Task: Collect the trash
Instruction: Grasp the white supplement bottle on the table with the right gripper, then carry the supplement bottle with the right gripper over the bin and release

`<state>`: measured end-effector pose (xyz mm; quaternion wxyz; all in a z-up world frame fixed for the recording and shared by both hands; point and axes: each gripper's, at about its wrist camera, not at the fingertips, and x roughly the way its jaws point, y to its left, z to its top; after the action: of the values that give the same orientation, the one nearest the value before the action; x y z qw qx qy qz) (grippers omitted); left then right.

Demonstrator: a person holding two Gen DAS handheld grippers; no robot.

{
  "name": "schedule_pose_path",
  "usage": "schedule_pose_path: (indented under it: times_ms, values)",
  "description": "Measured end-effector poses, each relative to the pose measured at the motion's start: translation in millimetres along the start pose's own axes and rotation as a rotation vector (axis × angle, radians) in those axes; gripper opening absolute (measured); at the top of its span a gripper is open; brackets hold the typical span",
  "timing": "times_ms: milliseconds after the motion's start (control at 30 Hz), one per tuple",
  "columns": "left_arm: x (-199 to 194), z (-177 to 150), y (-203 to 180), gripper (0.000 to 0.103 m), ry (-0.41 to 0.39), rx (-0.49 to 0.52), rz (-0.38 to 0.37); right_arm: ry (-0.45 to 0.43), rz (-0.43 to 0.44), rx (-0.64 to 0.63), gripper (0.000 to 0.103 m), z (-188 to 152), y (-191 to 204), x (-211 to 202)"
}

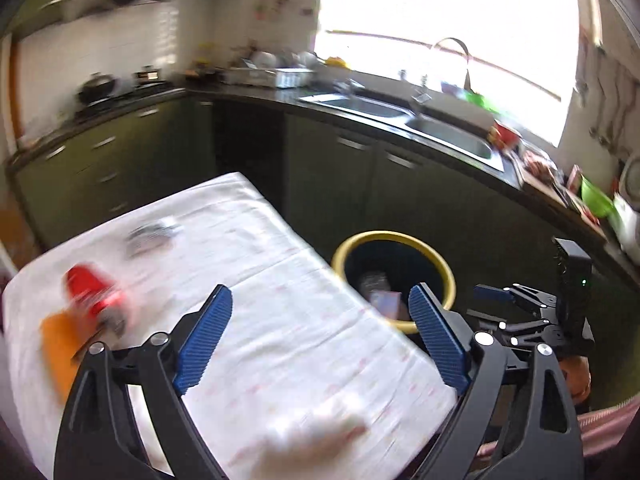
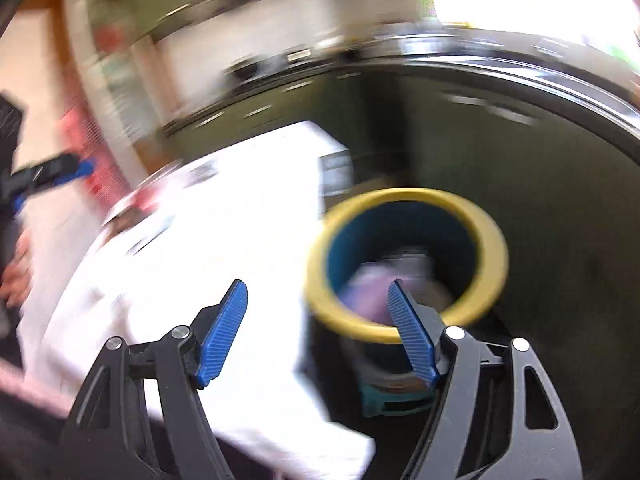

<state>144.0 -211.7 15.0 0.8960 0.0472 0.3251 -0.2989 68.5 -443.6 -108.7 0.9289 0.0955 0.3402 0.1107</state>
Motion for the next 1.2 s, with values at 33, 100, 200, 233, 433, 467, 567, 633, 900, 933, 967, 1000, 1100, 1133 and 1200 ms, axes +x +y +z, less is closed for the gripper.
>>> schedule_pose_path:
  times_ms: [33, 100, 200, 233, 433, 467, 567, 633, 900, 933, 967, 1000, 1100, 1133, 1200]
  values:
    - [-16, -12, 12, 0.092, -0.012, -0.021, 0.017, 0.027, 0.050, -0.085, 0.069, 2, 22, 6]
    - [-40, -32, 32, 0.092, -0.025, -0.050, 0.043, 0.063, 0.119, -0.216, 0.069, 5, 55, 13]
    - [-71, -65, 56, 0.094, -0.042, -0.075, 0.074, 0.124, 0.216, -0.401, 0.069, 7, 102, 25]
    - [-77, -75, 59, 0.095, -0.044, -0.079, 0.085, 0.146, 0.230, -0.443, 0.069, 8, 113, 30]
    - [-114, -124, 85, 0.096, -0.063, -0.081, 0.138, 0.314, 0.262, -0.673, 0.069, 9, 168, 71]
    - [-118, -129, 87, 0.096, -0.067, -0.076, 0.135, 0.351, 0.269, -0.710, 0.069, 8, 170, 78]
    - [-125, -138, 88, 0.096, -0.075, -0.065, 0.140, 0.447, 0.260, -0.794, 0.069, -1, 185, 100]
    - [-128, -143, 89, 0.097, -0.081, -0.065, 0.144, 0.507, 0.282, -0.813, 0.066, -2, 191, 113]
    - [-125, -155, 93, 0.098, -0.067, -0.086, 0.149, 0.548, 0.243, -0.763, 0.045, -5, 191, 131]
    - [-124, -155, 96, 0.098, -0.067, -0.096, 0.145, 0.539, 0.250, -0.738, 0.045, -5, 189, 130]
    - [-122, -155, 97, 0.098, -0.065, -0.102, 0.143, 0.527, 0.255, -0.702, 0.045, -4, 186, 129]
    - [-121, -155, 99, 0.098, -0.061, -0.110, 0.140, 0.514, 0.256, -0.666, 0.045, -2, 182, 127]
    - [-117, -155, 101, 0.098, -0.058, -0.116, 0.143, 0.467, 0.258, -0.566, 0.045, 7, 167, 116]
    - [-116, -154, 101, 0.098, -0.058, -0.118, 0.143, 0.452, 0.257, -0.538, 0.045, 11, 162, 111]
    - [-115, -153, 101, 0.098, -0.059, -0.121, 0.140, 0.406, 0.231, -0.479, 0.045, 20, 148, 99]
